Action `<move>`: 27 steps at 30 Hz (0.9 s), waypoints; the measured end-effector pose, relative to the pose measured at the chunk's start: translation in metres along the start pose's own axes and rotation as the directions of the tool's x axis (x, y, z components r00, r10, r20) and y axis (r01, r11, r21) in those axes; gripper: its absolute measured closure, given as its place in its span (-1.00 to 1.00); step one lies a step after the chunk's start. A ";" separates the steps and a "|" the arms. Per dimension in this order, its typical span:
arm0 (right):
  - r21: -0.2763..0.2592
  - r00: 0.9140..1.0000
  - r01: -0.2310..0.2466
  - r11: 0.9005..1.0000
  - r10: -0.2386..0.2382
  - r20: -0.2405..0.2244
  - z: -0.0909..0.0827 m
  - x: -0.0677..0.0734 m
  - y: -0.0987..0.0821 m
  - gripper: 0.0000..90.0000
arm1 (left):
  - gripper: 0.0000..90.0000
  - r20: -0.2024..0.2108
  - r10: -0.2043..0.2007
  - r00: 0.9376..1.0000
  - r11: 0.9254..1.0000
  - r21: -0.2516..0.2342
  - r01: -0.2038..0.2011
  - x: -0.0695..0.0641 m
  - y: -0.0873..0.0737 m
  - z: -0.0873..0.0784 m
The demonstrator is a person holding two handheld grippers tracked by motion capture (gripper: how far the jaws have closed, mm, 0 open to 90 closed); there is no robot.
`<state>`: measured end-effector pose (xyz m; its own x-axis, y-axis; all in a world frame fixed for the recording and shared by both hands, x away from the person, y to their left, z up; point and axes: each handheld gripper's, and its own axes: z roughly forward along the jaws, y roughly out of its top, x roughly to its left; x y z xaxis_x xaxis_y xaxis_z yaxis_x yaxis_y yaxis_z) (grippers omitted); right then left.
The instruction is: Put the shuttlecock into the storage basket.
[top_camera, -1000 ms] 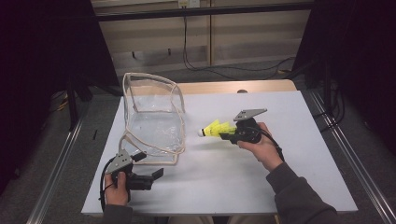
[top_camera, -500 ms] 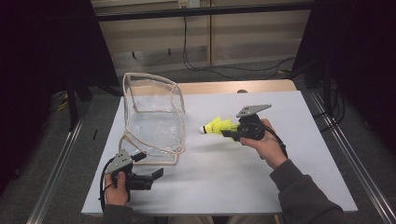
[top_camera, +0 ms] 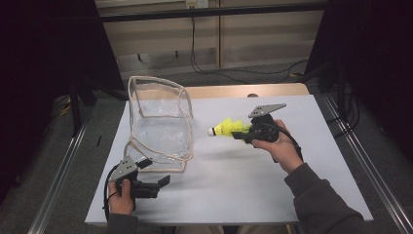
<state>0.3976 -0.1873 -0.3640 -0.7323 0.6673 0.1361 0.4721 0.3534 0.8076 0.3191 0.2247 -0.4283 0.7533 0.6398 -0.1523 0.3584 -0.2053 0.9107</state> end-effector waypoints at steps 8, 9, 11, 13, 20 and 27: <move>0.002 1.000 0.013 1.000 -0.013 0.003 -0.006 0.001 0.011 0.78 | -0.93 -0.003 -0.004 1.000 1.000 -0.008 0.004 0.001 0.000 0.000; 0.002 1.000 0.016 1.000 -0.016 0.004 -0.007 0.001 0.012 0.78 | -0.93 -0.003 -0.004 1.000 1.000 -0.009 0.004 0.001 0.000 0.000; 0.001 1.000 0.019 1.000 -0.019 0.001 -0.008 0.002 0.015 0.78 | -0.93 -0.003 -0.004 1.000 1.000 -0.007 0.004 0.001 0.000 0.000; -0.001 1.000 0.021 1.000 -0.021 0.001 -0.010 0.003 0.018 0.78 | -0.93 -0.003 -0.001 1.000 1.000 -0.002 0.001 0.001 0.000 0.000; 0.001 0.999 0.035 0.999 -0.035 0.001 -0.013 0.006 0.028 0.78 | -0.93 -0.002 -0.003 1.000 1.000 -0.003 0.003 0.001 0.000 0.000; -0.002 0.999 0.036 0.999 -0.036 -0.001 -0.016 0.005 0.035 0.78 | -0.93 -0.003 -0.005 1.000 1.000 -0.008 0.005 0.001 0.000 0.000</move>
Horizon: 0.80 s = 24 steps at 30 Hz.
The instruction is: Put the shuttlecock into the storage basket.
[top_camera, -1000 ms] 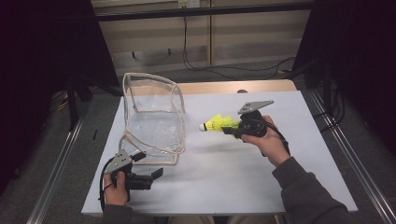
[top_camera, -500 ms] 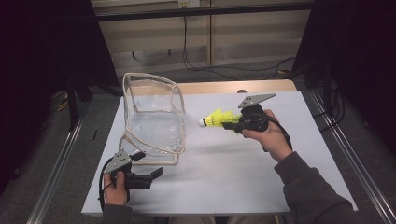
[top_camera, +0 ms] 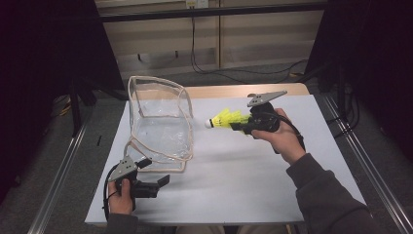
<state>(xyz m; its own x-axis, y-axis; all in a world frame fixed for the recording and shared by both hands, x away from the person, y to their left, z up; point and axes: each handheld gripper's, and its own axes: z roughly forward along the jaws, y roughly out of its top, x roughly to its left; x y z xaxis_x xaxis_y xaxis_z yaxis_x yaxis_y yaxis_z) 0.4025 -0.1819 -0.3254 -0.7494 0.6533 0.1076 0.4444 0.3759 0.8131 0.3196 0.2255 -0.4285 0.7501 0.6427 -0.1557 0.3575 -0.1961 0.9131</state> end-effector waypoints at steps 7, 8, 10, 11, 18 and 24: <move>-0.003 1.000 -0.001 1.000 0.001 0.000 -0.003 -0.001 0.007 0.77 | -0.93 0.001 0.000 1.000 1.000 -0.002 0.000 0.000 0.000 0.000; -0.003 1.000 -0.002 1.000 0.002 0.002 -0.003 -0.001 0.008 0.77 | -0.93 0.002 0.002 1.000 1.000 -0.001 -0.002 0.000 0.000 0.000; -0.004 1.000 -0.001 1.000 0.001 0.000 -0.004 -0.001 0.010 0.78 | -0.93 0.002 0.002 1.000 1.000 -0.001 -0.002 0.000 0.000 0.000; -0.004 1.000 -0.002 1.000 0.002 0.001 -0.004 -0.001 0.011 0.77 | -0.93 0.001 0.000 1.000 1.000 -0.002 0.000 0.000 0.000 0.000; -0.006 1.000 0.007 1.000 -0.007 0.005 -0.007 0.000 0.019 0.77 | -0.93 0.003 0.001 1.000 1.000 -0.002 -0.001 0.000 0.000 0.000; -0.005 1.000 0.018 1.000 -0.018 0.011 -0.009 0.001 0.026 0.78 | -0.93 0.004 0.002 1.000 1.000 -0.002 -0.002 0.000 0.000 0.000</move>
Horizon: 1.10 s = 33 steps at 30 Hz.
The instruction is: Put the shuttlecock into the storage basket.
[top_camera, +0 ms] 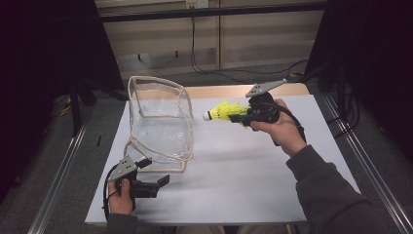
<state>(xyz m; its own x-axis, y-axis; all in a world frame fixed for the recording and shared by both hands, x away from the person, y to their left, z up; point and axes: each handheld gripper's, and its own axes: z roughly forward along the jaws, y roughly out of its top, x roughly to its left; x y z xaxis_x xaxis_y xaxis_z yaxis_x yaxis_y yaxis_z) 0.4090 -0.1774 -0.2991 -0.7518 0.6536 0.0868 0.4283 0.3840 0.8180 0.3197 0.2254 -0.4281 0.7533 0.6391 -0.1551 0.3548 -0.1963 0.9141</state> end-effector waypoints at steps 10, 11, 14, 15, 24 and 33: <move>0.004 1.000 0.017 1.000 -0.017 -0.002 -0.002 0.002 0.014 0.77 | -0.93 0.001 -0.002 1.000 1.000 -0.001 0.002 0.000 0.000 0.000; 0.003 1.000 0.019 1.000 -0.019 -0.001 -0.003 0.002 0.015 0.77 | -0.93 0.001 -0.002 1.000 1.000 -0.002 0.002 0.000 0.000 0.000; 0.007 1.000 0.023 1.000 -0.023 -0.003 -0.003 0.003 0.018 0.77 | -0.93 0.002 -0.002 1.000 1.000 -0.002 0.002 0.000 0.000 0.000; 0.011 1.000 0.026 1.000 -0.026 -0.005 -0.003 0.003 0.019 0.77 | -0.93 0.002 -0.002 1.000 1.000 -0.002 0.002 0.000 0.000 0.000; 0.018 0.999 0.048 0.999 -0.048 -0.002 -0.004 0.006 0.031 0.77 | -0.93 0.003 -0.004 1.000 1.000 -0.003 0.004 0.000 0.000 0.000; 0.020 0.998 0.068 0.998 -0.068 -0.006 -0.003 0.012 0.042 0.77 | -0.93 0.003 -0.003 1.000 1.000 0.000 0.003 0.000 0.000 0.000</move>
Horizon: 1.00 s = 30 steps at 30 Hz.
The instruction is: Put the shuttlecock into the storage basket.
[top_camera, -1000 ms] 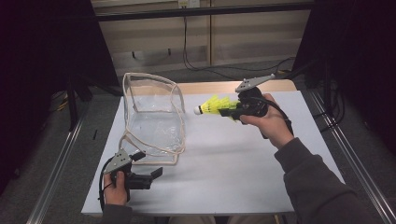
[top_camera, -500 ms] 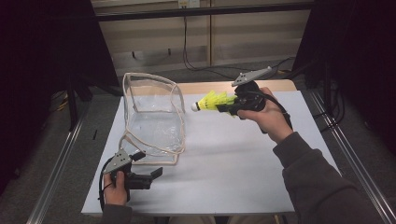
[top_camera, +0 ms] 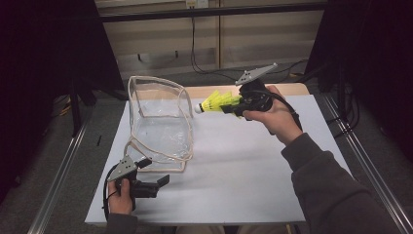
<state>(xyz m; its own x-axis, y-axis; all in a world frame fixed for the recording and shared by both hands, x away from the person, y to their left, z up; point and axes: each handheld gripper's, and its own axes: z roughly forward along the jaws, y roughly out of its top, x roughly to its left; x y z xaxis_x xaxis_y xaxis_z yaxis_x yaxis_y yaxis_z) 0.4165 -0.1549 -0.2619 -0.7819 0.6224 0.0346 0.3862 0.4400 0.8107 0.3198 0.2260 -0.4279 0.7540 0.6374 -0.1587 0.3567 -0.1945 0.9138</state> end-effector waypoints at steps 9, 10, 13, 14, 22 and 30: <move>-0.001 1.000 0.014 1.000 -0.014 -0.003 0.002 0.006 0.009 0.77 | -0.93 0.001 -0.003 1.000 1.000 -0.004 0.003 0.000 0.000 0.001; -0.001 1.000 0.015 1.000 -0.015 -0.005 0.003 0.006 0.010 0.77 | -0.93 0.001 -0.003 1.000 1.000 -0.004 0.003 0.000 0.000 0.001; 0.001 1.000 0.017 1.000 -0.017 -0.004 0.004 0.008 0.014 0.77 | -0.93 0.000 -0.002 1.000 1.000 0.000 0.002 0.000 0.000 0.000; 0.002 1.000 0.021 1.000 -0.021 -0.002 0.004 0.008 0.015 0.77 | -0.93 0.001 -0.002 1.000 1.000 -0.003 0.002 0.000 0.000 0.000; 0.008 0.999 0.032 0.999 -0.032 0.001 0.009 0.013 0.023 0.77 | -0.93 0.003 0.001 1.000 1.000 0.000 -0.001 0.000 0.000 0.000; 0.019 0.999 0.045 0.999 -0.045 0.006 0.016 0.018 0.030 0.77 | -0.93 0.008 0.003 1.000 1.000 0.001 -0.003 0.000 0.000 0.000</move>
<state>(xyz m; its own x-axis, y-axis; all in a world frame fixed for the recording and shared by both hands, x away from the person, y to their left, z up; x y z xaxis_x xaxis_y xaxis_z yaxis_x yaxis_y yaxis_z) 0.4220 -0.1205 -0.2462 -0.7955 0.6059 -0.0052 0.3603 0.4800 0.7999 0.3200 0.2265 -0.4277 0.7595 0.6308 -0.1589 0.3549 -0.1972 0.9139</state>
